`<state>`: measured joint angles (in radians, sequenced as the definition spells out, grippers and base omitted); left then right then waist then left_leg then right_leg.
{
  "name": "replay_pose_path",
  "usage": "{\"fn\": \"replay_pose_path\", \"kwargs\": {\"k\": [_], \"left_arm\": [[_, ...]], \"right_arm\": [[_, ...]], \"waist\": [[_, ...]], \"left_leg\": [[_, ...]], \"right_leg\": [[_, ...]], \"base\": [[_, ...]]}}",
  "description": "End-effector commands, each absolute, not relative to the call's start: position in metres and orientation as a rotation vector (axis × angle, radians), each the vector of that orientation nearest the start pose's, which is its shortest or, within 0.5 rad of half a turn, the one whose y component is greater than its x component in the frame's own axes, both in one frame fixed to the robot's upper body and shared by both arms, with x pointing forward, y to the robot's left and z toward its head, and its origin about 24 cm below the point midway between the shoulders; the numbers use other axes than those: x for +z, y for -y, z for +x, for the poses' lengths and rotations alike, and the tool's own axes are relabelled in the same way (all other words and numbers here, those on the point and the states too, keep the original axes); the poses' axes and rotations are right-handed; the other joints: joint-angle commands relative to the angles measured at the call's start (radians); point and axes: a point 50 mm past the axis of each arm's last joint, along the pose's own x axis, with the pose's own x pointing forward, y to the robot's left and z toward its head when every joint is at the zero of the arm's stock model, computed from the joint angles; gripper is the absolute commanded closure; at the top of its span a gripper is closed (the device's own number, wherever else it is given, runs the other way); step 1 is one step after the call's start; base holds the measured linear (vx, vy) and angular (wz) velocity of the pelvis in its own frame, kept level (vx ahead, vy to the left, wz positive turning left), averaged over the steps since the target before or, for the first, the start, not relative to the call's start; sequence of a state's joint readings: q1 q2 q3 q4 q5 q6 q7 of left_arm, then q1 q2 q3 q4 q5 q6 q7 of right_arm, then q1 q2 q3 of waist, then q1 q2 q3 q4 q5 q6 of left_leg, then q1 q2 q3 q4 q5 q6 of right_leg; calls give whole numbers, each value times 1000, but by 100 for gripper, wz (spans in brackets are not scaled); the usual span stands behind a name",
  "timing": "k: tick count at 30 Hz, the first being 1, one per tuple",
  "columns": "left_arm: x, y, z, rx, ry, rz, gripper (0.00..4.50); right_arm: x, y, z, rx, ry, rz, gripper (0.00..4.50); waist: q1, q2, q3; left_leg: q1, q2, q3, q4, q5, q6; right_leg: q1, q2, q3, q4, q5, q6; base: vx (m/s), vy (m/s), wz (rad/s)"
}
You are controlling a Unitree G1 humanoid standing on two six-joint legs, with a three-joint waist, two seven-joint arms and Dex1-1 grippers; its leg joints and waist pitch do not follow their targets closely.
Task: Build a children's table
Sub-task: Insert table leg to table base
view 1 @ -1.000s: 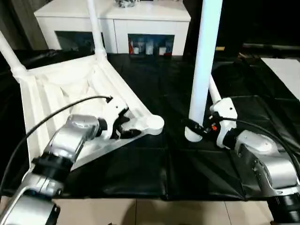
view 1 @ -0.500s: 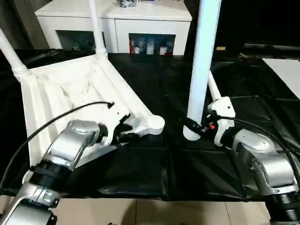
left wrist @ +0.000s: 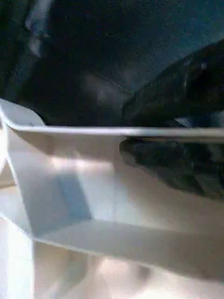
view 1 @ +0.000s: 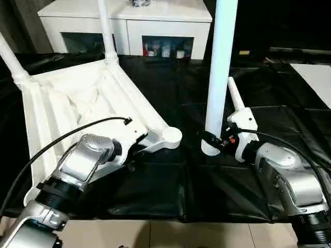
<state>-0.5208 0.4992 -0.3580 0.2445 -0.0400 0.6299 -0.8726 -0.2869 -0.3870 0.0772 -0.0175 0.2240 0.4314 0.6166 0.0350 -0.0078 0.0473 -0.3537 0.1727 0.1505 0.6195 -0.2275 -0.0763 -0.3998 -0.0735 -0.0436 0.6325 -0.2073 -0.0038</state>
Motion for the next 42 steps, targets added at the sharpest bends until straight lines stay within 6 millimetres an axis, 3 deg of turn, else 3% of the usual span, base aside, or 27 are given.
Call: {"fn": "replay_pose_path", "kwargs": {"k": [1, 8, 12, 14, 18, 20, 23, 24, 25, 31, 42], "left_arm": [[61, -154, 307, -940, -665, 445, 405], [63, -150, 306, -964, -590, 389, 450], [62, -143, 299, -1004, -550, 312, 450], [60, -137, 293, -1048, -509, 310, 450], [53, -127, 268, -1178, -495, 327, 450], [53, -125, 265, -1184, -482, 324, 450], [52, -118, 253, -1229, -472, 331, 450], [52, -118, 253, -1223, -473, 327, 450], [52, -117, 253, -1212, -472, 324, 450], [51, -122, 264, -1134, -478, 339, 450], [57, -128, 274, -1081, -461, 332, 450]], "right_arm": [[93, 160, 295, 704, -183, -147, 260], [95, 158, 295, 719, -178, -87, 261], [99, 157, 296, 736, -177, -4, 261], [103, 154, 295, 763, -180, 49, 262], [108, 146, 296, 813, -195, 82, 262], [108, 145, 296, 817, -201, 86, 262], [105, 136, 299, 850, -243, 84, 262], [105, 135, 299, 853, -250, 88, 262], [104, 134, 299, 859, -264, 94, 262], [92, 129, 298, 891, -358, 54, 262], [87, 134, 298, 898, -428, 19, 262]], "waist": [[3, 3, -57], [3, 0, -56], [1, -2, -56], [-1, -2, -58], [2, 2, -57], [6, -2, -56], [10, -5, -50], [11, -3, -50], [11, -9, -50], [16, -17, -50], [14, -16, -50]], "left_leg": [[-5, 40, -3, -79, -64, 44], [-6, 41, -3, -80, -66, 45], [-8, 42, -3, -81, -58, 53], [-10, 42, -3, -78, -38, 65], [-2, 47, 2, -79, -26, 78], [1, 47, 4, -79, -23, 80], [-2, 48, 5, -86, -63, 59], [2, 47, 8, -85, -76, 51], [3, 47, 10, -85, -79, 49], [-2, 44, 12, -84, -56, 41], [-2, 44, 12, -84, -77, 31]], "right_leg": [[62, -58, 44, -68, -35, -260], [63, -59, 45, -69, -48, -257], [64, -59, 45, -68, -36, -263], [67, -60, 46, -65, -16, -266], [57, -59, 45, -64, -8, -273], [55, -58, 46, -66, -12, -273], [56, -58, 44, -70, -98, -249], [51, -58, 46, -74, -126, -237], [50, -57, 47, -75, -135, -232], [50, -58, 49, -76, -150, -198], [47, -58, 49, -81, -199, -182]], "base": [[0, 0, 0], [0, 0, 0], [0, 0, 0], [0, 0, 0], [0, 0, 0], [0, 0, 0], [0, 0, 0], [0, 0, 0], [0, 0, 0], [0, 0, 0], [0, 0, 0]]}}
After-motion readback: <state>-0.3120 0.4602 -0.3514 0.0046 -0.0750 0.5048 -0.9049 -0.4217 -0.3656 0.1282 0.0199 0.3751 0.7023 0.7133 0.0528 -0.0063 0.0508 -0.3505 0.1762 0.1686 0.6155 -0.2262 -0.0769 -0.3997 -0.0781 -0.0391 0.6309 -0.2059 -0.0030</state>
